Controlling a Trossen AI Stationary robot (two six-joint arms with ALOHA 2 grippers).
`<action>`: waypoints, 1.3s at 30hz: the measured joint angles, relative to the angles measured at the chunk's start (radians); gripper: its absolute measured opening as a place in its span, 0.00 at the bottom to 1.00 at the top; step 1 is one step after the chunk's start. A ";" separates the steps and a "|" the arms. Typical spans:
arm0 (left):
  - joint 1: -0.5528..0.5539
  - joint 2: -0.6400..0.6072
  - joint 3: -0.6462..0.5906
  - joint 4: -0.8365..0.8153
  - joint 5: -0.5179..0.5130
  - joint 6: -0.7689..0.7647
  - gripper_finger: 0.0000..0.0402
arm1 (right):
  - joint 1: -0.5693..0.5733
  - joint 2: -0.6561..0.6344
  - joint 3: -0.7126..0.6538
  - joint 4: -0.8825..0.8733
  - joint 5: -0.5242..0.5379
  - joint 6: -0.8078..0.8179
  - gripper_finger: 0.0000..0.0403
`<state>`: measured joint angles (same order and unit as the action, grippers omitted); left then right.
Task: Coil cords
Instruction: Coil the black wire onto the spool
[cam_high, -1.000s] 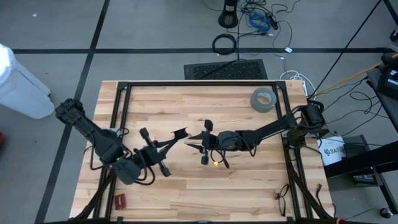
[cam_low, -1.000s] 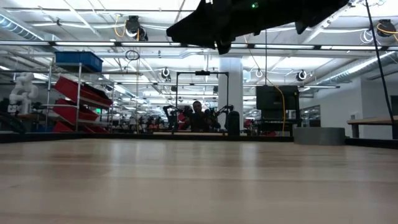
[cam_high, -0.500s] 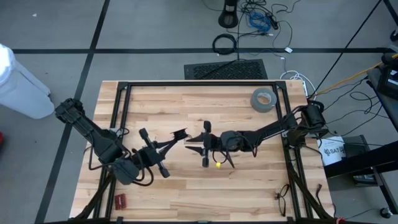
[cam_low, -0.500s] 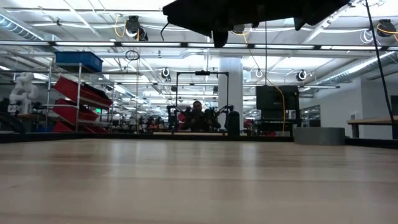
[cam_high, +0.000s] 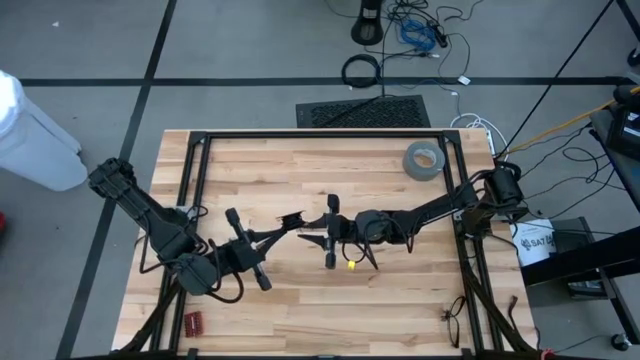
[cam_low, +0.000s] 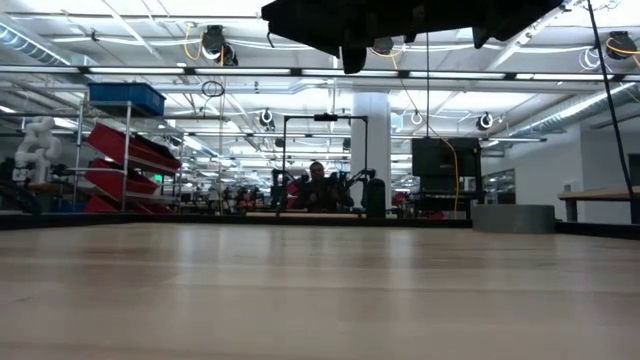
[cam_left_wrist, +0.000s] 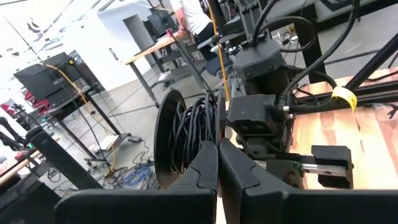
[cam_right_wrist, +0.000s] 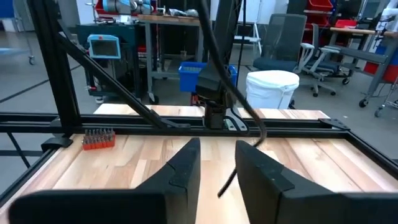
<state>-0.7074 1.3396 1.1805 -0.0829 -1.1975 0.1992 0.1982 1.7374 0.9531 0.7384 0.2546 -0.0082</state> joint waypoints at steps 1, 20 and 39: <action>0.000 0.000 0.000 0.000 0.000 -0.001 0.00 | 0.000 0.000 0.000 0.003 0.000 -0.001 0.22; -0.009 0.000 0.000 0.000 0.001 -0.001 0.00 | 0.002 0.001 0.001 -0.050 0.015 0.025 0.21; -0.009 0.000 0.000 0.000 0.001 -0.002 0.00 | 0.002 0.001 0.001 -0.051 0.081 -0.013 0.24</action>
<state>-0.7162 1.3399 1.1809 -0.0830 -1.1965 0.1970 0.2006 1.7388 0.9543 0.6874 0.3355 -0.0213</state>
